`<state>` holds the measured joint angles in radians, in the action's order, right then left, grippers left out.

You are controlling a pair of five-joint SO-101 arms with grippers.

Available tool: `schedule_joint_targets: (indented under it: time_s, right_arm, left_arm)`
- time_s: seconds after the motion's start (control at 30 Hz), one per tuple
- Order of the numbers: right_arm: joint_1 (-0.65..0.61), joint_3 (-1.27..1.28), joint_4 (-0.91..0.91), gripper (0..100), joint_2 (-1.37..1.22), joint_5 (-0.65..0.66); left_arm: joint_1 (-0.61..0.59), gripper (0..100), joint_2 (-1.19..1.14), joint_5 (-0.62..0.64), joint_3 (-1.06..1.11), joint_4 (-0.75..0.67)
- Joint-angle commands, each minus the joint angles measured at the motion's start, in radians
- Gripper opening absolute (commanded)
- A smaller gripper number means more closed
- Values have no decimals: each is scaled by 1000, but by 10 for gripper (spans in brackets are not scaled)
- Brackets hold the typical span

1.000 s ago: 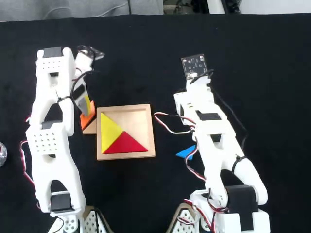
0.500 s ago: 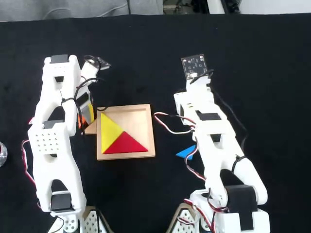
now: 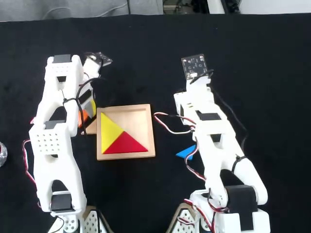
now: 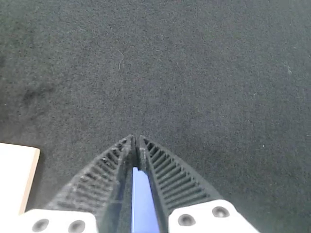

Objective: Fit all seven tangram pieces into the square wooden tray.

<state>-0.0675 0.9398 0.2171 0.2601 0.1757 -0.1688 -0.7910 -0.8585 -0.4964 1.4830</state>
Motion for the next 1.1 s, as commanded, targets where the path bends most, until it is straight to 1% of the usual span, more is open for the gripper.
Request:
schedule_joint_targets:
  time_s: [0.0, 0.1, 0.2, 0.23, 0.3, 0.37, 0.4, 0.57, 0.63, 0.83, 1.07]
  right_arm:
    - [-14, -4, -21, 11, 41, 12]
    - [-14, -4, -21, 11, 41, 12]
    - [-14, -5, -21, 11, 41, 12]
    - [-14, -5, -21, 11, 41, 12]
    - [-14, -5, -21, 11, 41, 12]
    - [-14, -5, -21, 11, 41, 12]
    - [-14, -5, -21, 11, 41, 12]
    - [-12, -5, -21, 11, 41, 12]
    - [-12, -5, -21, 11, 41, 12]
    - [3, -4, -21, 11, 44, 11]
    - [31, -5, -21, 11, 48, 5]
  left_arm:
    - [12, 205, -3, -91, 16, -23]
    - [4, 160, -9, -89, 15, -23]
    - [7, 56, -5, -87, 25, -2]
    - [13, 21, -3, -87, 16, 38]
    - [25, 42, 3, -87, 10, 130]
    - [48, 24, 29, -87, -31, 253]
    - [53, 28, 52, -71, -45, 285]
    - [54, 29, 250, 244, -110, 275]
    - [81, 29, 324, 358, -101, 273]
    - [217, 29, 463, 781, 48, 265]
    - [326, 30, 514, 1208, 243, 120]
